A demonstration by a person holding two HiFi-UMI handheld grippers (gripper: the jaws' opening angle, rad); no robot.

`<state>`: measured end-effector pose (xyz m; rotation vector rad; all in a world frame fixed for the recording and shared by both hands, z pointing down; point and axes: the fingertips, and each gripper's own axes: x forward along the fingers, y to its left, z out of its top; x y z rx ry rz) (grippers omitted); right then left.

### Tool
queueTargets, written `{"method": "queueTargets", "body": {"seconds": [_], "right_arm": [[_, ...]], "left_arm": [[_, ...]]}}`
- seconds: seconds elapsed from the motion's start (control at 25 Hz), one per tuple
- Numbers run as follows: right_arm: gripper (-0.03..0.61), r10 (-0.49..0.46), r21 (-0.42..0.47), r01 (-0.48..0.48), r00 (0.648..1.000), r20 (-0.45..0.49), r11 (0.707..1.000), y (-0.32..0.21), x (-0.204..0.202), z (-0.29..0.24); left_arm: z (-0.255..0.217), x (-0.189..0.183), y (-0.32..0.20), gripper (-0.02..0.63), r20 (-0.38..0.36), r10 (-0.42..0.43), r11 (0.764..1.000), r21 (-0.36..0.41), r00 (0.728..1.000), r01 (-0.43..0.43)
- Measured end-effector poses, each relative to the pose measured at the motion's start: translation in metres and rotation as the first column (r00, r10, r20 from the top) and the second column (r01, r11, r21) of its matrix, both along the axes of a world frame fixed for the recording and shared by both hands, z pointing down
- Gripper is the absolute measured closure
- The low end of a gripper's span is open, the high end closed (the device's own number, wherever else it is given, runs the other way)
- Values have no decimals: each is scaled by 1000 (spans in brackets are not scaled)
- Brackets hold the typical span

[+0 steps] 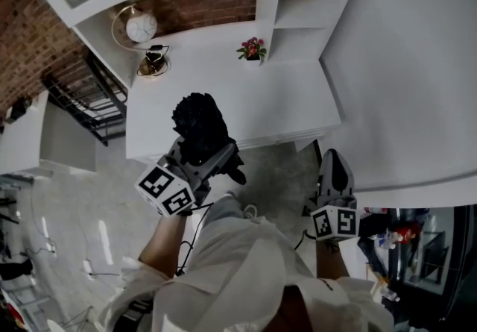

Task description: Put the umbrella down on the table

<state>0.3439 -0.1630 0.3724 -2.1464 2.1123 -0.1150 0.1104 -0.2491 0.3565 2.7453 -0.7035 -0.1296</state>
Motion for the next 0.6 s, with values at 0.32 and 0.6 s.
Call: {"method": "queueTargets", "body": {"seconds": [0.32, 0.6], "right_arm": [[561, 2, -29, -2, 1000, -11, 1000, -45, 9, 13], [560, -15, -56, 13, 999, -28, 998, -122, 6, 21]], "left_arm": [[17, 12, -49, 348, -3, -5, 999, -34, 1000, 5], [32, 31, -126, 348, -10, 27, 997, -73, 1000, -28]]}}
